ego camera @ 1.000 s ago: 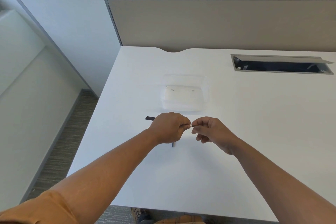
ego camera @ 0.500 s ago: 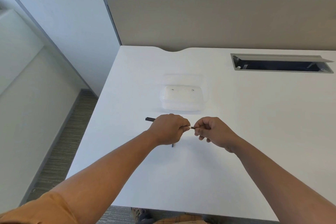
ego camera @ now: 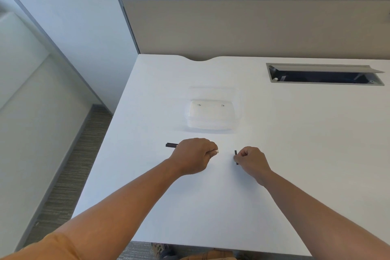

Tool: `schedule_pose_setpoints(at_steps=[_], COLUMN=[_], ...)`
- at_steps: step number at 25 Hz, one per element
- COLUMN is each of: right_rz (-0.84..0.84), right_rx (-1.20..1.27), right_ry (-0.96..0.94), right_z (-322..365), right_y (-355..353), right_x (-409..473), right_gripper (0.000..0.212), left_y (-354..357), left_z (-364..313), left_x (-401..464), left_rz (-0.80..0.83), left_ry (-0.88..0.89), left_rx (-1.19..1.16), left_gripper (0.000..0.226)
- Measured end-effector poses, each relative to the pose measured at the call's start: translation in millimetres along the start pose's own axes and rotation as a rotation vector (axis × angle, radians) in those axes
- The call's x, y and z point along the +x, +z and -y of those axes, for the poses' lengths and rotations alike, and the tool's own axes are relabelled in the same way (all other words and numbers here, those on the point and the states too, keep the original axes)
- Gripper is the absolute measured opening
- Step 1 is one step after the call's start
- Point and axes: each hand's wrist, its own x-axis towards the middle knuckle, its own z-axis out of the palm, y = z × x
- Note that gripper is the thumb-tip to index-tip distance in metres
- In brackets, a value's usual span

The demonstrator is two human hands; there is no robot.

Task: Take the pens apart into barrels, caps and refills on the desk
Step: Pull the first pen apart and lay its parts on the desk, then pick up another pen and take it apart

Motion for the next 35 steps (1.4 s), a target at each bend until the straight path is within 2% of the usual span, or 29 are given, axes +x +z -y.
schedule_pose_setpoints(at_steps=[8, 13, 17, 23, 26, 28, 30, 35], right_rz=[-0.036, -0.036, -0.039, -0.019, -0.101, -0.177, -0.179, -0.027], right_rx=[-0.104, -0.127, -0.082, -0.001, 0.054, 0.149, 0.275, 0.367], right_ry=[0.070, 0.079, 0.082, 0.068, 0.004, -0.083, -0.175, -0.323], right_z=[4.3, 4.9, 0.9, 0.7, 1.6, 5.8, 12.3, 23.9], right_y=[9.2, 11.3, 9.8, 5.7, 4.9, 5.4, 7.5, 17.8], right_x=[10.9, 11.7, 11.7, 6.3, 0.7, -4.5, -10.6, -24.0], right_gripper=[0.015, 0.016, 0.029, 0.028, 0.025, 0.015, 0.007, 0.009], left_y=[-0.4, 1.2, -1.9, -2.3, -3.8, -5.2, -8.1, -14.0], left_z=[1.5, -0.4, -1.1, 0.9, 0.2, -1.9, -6.6, -12.6], left_x=[-3.6, -5.8, -3.3, -2.0, -0.4, 2.4, 7.0, 19.0], left_rz=[-0.010, 0.000, -0.016, -0.028, -0.039, -0.046, -0.054, -0.004], left_ry=[-0.027, -0.030, -0.020, -0.026, -0.038, -0.123, -0.290, -0.718], left_rx=[-0.017, -0.032, -0.035, -0.031, -0.036, -0.179, -0.501, -1.175], left_gripper=[0.035, 0.029, 0.029, 0.031, 0.033, 0.026, 0.017, 0.011])
